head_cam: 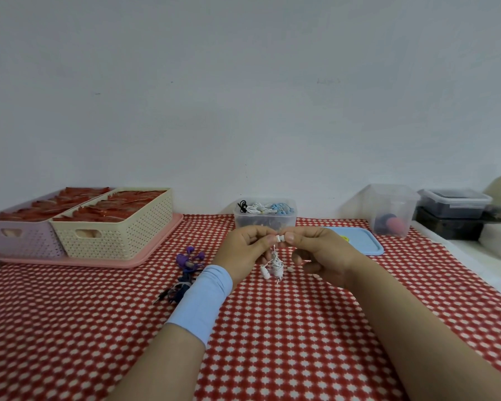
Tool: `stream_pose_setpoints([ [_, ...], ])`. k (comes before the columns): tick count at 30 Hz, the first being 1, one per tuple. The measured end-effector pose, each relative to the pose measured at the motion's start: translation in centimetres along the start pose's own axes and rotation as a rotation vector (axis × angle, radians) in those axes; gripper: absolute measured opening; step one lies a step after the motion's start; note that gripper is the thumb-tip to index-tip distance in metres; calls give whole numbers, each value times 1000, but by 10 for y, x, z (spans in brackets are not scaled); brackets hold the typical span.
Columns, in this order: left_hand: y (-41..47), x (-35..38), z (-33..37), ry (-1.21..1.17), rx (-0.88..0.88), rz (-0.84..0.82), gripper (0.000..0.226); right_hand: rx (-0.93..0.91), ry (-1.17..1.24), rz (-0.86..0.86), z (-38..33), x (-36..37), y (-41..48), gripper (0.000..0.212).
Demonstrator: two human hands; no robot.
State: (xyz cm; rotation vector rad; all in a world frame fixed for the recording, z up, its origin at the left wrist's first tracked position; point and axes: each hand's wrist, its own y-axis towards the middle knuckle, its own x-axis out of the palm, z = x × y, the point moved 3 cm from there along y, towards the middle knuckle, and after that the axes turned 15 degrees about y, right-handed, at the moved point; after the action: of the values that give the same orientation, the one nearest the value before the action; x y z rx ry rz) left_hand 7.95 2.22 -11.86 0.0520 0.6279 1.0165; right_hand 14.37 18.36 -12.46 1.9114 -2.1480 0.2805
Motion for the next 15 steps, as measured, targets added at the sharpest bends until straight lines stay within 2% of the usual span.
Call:
stream_pose_setpoints([
  [8,-2,2,1,-6,-1,-28,13,48,-25,-4,2,-1,1,21],
  [15,0,2,-1,47,-11,-26,11,57,-18,66,4,-2,1,14],
])
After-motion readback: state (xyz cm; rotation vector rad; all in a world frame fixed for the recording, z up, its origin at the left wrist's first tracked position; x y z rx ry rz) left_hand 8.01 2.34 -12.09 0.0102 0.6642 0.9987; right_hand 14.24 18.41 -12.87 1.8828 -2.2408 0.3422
